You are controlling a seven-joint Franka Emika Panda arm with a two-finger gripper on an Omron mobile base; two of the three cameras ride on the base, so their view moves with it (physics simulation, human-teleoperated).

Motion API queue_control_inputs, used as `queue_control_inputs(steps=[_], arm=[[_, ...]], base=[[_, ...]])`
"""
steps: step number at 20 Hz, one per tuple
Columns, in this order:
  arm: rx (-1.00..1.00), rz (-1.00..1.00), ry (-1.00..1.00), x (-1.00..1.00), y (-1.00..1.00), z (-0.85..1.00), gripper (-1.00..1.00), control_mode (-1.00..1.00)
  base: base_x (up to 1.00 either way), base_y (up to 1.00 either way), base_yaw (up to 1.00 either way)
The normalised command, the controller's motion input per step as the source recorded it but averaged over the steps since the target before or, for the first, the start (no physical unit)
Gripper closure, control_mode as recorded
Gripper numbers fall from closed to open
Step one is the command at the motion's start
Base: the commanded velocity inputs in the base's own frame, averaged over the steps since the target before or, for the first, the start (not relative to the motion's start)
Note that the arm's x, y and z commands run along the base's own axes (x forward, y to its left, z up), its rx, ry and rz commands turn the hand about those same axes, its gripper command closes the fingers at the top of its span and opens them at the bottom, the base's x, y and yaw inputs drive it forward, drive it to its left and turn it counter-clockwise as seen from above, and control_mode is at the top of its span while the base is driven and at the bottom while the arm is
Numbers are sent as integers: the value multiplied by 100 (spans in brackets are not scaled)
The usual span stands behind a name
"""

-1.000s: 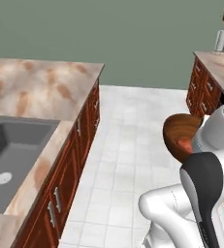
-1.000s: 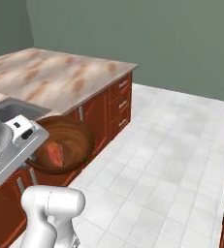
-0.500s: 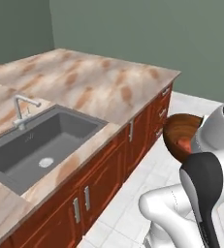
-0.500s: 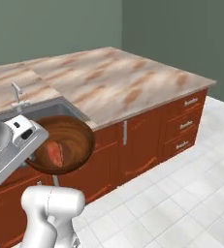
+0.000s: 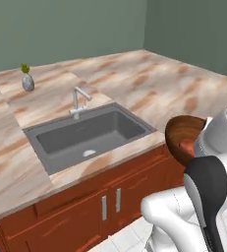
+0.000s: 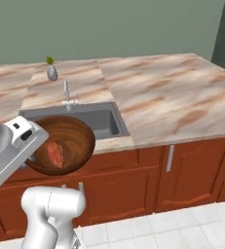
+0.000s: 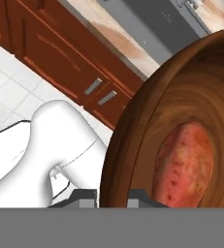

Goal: Pick the sweet potato from the cabinet and place it in the bowl. Then pick the bowl and place it in the sink. Then turn on the sink facuet.

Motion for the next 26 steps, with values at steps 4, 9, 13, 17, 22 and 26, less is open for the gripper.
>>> queue_control_inputs(steps=[4,9,13,17,22,26], arm=[[0,0,0,0,0,0,100,100],[0,0,0,0,0,0,100,100],[0,0,0,0,0,0,100,100],[0,0,0,0,0,0,100,100],[0,0,0,0,0,0,100,100],[0,0,0,0,0,0,100,100]], base=[[88,-46,52],[74,-85,29],[52,-66,12],[72,2,0],[30,25,2],[22,4,9]])
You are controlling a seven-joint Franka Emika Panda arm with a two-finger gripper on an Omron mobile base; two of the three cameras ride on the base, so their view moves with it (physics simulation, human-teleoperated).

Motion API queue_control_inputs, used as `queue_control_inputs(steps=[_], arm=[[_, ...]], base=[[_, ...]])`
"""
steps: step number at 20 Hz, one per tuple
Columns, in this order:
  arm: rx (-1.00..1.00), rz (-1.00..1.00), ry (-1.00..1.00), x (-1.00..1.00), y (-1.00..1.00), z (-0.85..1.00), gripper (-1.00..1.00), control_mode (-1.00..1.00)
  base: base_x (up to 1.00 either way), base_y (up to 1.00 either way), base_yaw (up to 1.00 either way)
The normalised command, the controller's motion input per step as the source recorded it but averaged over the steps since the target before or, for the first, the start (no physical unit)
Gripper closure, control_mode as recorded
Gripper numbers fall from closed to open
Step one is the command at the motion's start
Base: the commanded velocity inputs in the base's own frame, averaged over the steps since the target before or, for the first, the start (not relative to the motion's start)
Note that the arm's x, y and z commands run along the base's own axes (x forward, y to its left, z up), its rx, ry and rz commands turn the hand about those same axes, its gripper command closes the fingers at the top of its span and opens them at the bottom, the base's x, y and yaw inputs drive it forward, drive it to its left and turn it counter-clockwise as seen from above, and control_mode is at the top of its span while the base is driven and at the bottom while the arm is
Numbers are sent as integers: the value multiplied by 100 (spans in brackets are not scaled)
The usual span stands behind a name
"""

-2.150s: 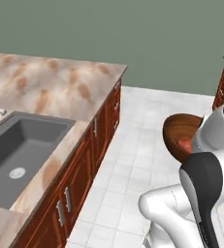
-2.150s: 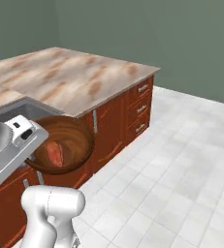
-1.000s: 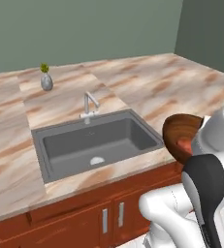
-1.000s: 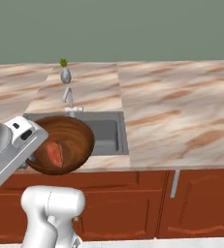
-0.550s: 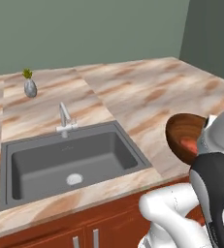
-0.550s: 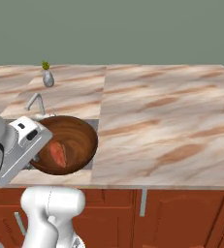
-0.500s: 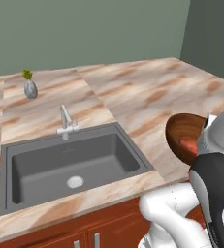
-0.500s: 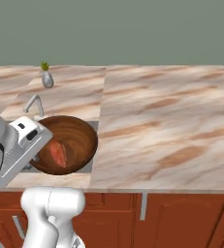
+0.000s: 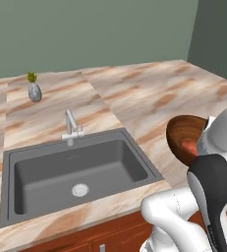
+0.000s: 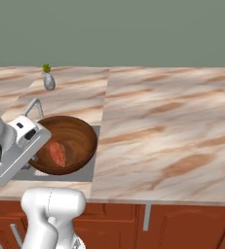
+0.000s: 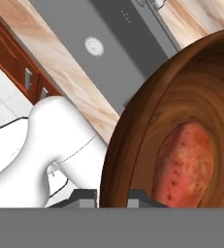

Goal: Pick the sweet potato from the cabinet and place it in the bowl. Then pick the bowl and place it in the sink. Then turn on the sink facuet.

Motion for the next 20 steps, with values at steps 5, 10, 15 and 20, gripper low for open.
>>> queue_control_inputs(steps=[5,10,15,20], arm=[[0,0,0,0,0,0,100,100],[0,0,0,0,0,0,100,100],[0,23,5,52,1,-17,100,-100],[0,54,6,70,18,-56,100,-100]], base=[[27,0,13],[32,0,12],[6,0,2],[0,0,0]])
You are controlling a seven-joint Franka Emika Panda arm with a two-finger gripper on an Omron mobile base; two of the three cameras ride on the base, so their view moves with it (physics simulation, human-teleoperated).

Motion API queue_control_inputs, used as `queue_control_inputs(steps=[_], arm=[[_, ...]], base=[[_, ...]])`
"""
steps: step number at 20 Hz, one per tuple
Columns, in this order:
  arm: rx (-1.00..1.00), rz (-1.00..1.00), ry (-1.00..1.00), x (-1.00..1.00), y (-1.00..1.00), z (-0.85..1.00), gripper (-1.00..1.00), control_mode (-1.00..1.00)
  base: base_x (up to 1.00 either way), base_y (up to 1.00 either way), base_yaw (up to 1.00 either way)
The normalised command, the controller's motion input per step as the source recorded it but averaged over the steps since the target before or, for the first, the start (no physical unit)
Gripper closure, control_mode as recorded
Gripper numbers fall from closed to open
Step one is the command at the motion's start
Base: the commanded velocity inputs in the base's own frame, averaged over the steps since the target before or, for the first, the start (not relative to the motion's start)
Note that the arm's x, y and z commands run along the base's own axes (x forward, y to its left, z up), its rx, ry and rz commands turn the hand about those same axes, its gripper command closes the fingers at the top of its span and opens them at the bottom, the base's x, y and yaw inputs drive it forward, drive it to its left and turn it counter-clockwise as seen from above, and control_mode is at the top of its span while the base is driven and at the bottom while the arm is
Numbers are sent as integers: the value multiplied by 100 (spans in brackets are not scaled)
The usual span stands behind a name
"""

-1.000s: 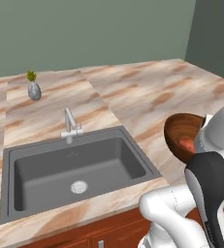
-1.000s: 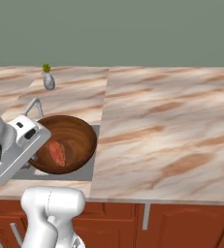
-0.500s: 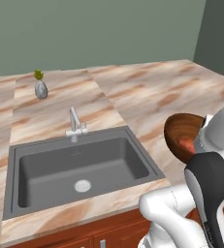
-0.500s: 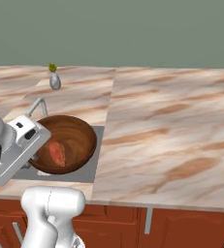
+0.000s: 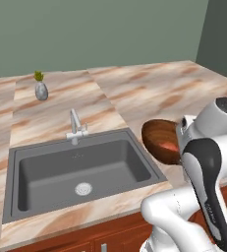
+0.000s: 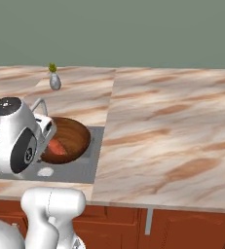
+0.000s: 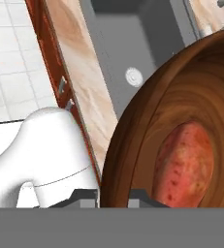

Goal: Pick the sweet potato from the cabinet and place it in the bowl. Then pick the bowl and place it in the sink. Then turn on the sink facuet.

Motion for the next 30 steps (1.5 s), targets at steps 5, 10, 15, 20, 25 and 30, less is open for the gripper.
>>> queue_control_inputs(steps=[5,10,15,20,25,30], arm=[[-11,58,10,56,37,-69,100,-100],[-14,31,11,4,44,-25,100,-100],[-10,36,0,42,15,-35,100,-100],[-1,33,0,69,0,-33,100,-100],[0,33,0,75,9,-32,100,-100],[0,26,0,78,45,-51,100,-100]], base=[[0,0,0],[0,0,0],[0,0,0],[0,0,0],[0,0,0],[0,0,0]])
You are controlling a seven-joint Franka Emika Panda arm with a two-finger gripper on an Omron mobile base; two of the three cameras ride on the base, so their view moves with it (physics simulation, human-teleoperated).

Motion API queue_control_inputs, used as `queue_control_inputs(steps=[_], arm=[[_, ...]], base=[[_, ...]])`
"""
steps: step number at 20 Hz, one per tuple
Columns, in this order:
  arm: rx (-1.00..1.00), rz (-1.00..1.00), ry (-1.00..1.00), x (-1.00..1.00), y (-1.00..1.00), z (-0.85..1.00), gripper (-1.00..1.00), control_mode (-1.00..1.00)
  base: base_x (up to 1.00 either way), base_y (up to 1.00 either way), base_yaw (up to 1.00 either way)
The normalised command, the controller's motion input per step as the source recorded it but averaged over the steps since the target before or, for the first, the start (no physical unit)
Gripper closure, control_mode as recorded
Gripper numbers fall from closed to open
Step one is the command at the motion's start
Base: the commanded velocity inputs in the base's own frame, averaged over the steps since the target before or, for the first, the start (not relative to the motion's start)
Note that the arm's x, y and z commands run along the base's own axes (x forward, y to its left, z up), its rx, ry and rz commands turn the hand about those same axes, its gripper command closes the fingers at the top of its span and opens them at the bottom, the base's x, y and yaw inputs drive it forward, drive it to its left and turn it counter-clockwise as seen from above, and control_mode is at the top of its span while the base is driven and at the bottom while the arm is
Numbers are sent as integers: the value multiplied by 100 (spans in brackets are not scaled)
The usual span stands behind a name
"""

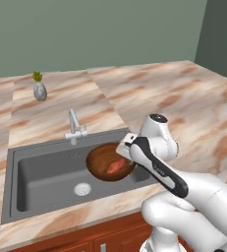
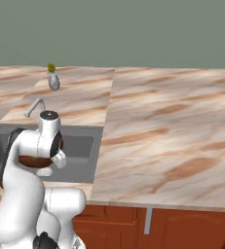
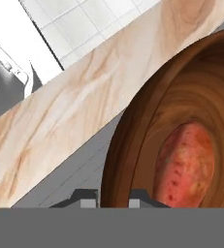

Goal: Pick the sweet potato from the cabinet and place it in the bowl. Then pick the bowl and place it in the sink. Then turn on the sink facuet.

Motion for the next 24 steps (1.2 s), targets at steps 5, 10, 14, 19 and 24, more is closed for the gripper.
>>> queue_control_inputs(steps=[5,10,14,19,24], arm=[[0,25,0,88,36,-59,100,-100],[-3,21,0,87,35,-57,100,-100],[-9,11,2,64,51,-54,100,-100],[-4,3,5,68,26,-44,100,-100],[0,1,3,67,6,-41,100,-100]], base=[[0,0,0],[0,0,0],[0,0,0],[0,0,0],[0,0,0]])
